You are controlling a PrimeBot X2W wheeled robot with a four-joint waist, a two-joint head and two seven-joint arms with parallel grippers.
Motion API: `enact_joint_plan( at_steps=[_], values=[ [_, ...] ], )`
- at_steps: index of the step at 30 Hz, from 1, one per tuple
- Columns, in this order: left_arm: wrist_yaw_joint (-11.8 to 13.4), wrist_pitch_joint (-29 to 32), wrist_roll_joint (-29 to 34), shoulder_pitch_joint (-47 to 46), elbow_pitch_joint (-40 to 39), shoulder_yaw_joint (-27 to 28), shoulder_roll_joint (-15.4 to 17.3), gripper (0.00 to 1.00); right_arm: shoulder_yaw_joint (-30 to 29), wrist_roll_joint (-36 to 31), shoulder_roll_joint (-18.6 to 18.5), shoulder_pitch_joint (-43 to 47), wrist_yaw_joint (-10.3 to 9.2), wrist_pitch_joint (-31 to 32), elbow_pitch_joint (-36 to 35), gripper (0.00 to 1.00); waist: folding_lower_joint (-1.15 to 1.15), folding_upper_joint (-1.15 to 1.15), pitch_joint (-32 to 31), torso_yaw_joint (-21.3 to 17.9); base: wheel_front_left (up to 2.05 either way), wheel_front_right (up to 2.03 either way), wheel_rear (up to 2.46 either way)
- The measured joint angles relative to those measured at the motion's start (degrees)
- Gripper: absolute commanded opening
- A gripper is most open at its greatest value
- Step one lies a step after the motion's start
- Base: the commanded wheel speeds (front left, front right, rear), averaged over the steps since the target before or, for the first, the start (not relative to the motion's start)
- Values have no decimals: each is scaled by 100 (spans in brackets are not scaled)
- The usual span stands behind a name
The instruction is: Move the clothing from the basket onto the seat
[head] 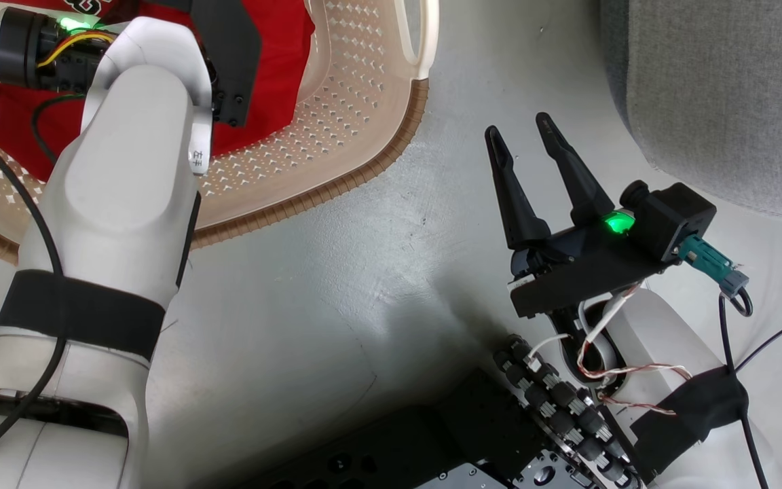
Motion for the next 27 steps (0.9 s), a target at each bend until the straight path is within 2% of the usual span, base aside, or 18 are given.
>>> enact_joint_plan(
  at_steps=[5, 10, 18, 19, 22, 23, 27],
  values=[
    [-4, 81, 33, -53, 111, -101, -5, 100, 11, 42, 2, 4, -8, 0, -9, 100, 0, 0, 1, -14, 0, 0, 0],
    [-153, 224, 32, -53, 231, -222, -11, 100, 8, 46, 2, 39, -26, 0, -9, 100, 0, 0, -1, -31, 0, 0, 0],
    [-163, 277, 69, -90, 359, -363, -15, 100, -1, 133, 4, 124, -52, 0, -42, 100, 0, 0, 17, -52, 0, 0, 0],
    [-163, 277, 89, -102, 377, -393, -15, 93, -3, 134, 5, 124, -56, 0, -46, 100, 0, 0, 21, -54, 0, 0, 0],
    [-162, 276, 107, -134, 410, -432, -15, 45, -14, 134, 5, 131, -57, 0, -57, 100, 0, 0, 34, -59, 0, 0, 0],
    [-160, 276, 109, -144, 416, -438, -15, 36, -19, 134, 7, 132, -57, 0, -59, 100, 0, 0, 38, -61, 0, 0, 0],
    [-158, 267, 107, -163, 432, -430, -16, 16, -35, 134, 7, 132, -57, 0, -74, 100, 0, 0, 49, -69, 0, 0, 0]
  ],
)
